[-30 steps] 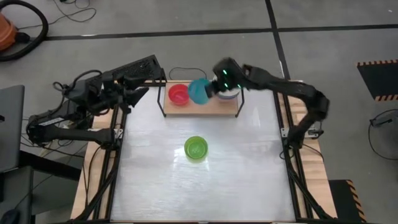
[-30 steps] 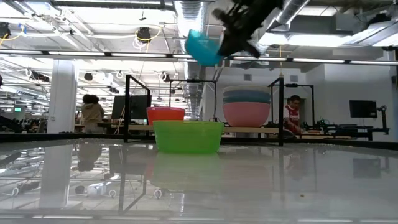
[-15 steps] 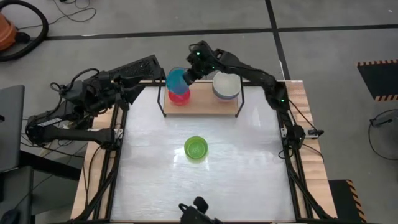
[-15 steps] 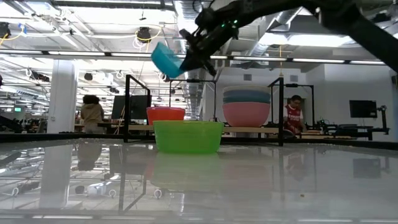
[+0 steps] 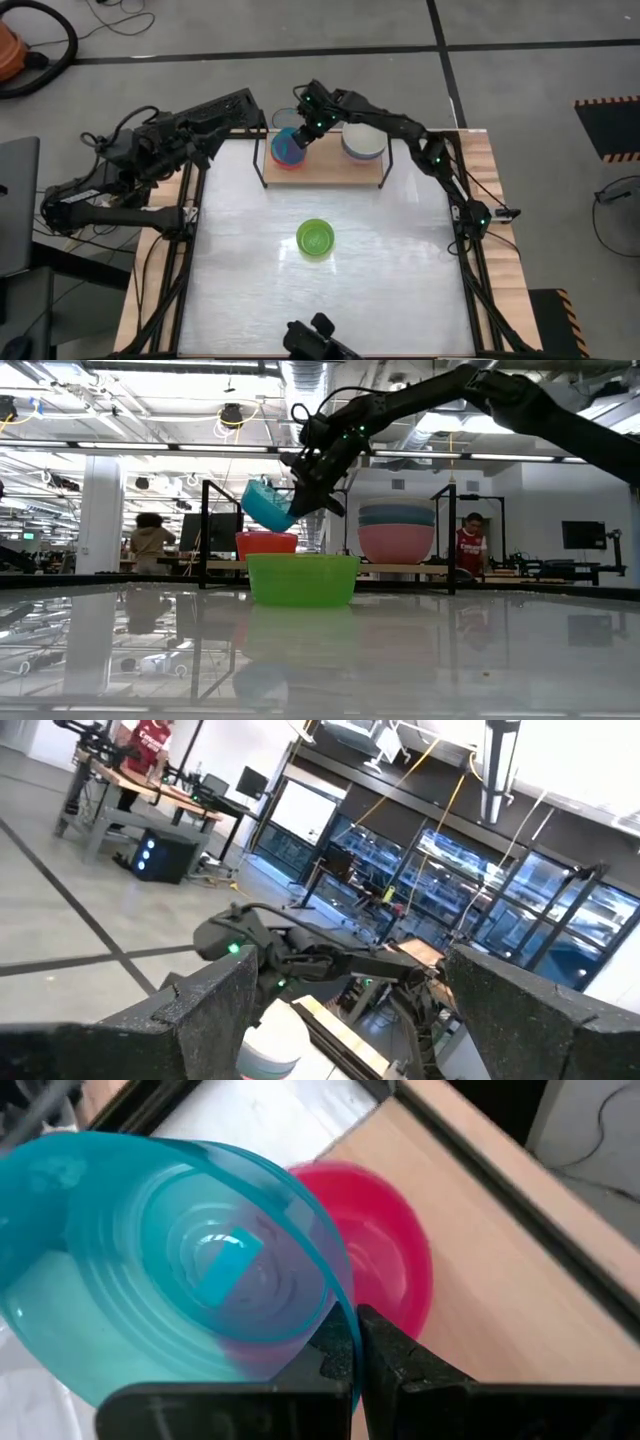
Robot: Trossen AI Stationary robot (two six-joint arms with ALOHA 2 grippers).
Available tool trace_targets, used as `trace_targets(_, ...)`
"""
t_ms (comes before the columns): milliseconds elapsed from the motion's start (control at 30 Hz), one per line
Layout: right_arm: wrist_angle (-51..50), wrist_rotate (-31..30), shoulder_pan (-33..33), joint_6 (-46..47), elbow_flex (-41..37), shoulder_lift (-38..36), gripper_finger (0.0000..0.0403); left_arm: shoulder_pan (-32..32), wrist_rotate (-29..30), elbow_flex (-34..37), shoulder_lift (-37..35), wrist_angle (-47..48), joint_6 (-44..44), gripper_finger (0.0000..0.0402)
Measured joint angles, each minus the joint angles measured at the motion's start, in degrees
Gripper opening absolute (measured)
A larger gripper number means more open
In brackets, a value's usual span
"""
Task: Place and stack bowls onto a shelf
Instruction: Stack the light blue bowl into the light pink bowl on the shelf
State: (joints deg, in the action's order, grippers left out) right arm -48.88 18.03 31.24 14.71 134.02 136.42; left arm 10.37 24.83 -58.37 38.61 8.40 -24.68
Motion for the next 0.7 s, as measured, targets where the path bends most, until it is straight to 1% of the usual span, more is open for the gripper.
trace_targets(200,-0.2,-1.9,0.2,-1.2,0.1,-0.1,0.0024,0.0,2.9,0.0,0.0,-0.1,0.0,0.0308)
trace_targets(400,0.0,-2.4,0.5,-2.5,0.1,-0.1,0.0024,0.0,2.5,0.0,0.0,-0.1,0.3,0.0308)
trace_targets(500,1.1,-4.0,0.6,-2.7,0.1,-0.1,0.0024,0.0,3.3,0.0,0.0,-0.2,1.6,0.0308)
trace_targets(700,1.1,-4.5,0.8,-2.8,-0.3,-0.1,0.0026,0.8,3.9,0.0,0.0,-0.3,1.5,0.0308)
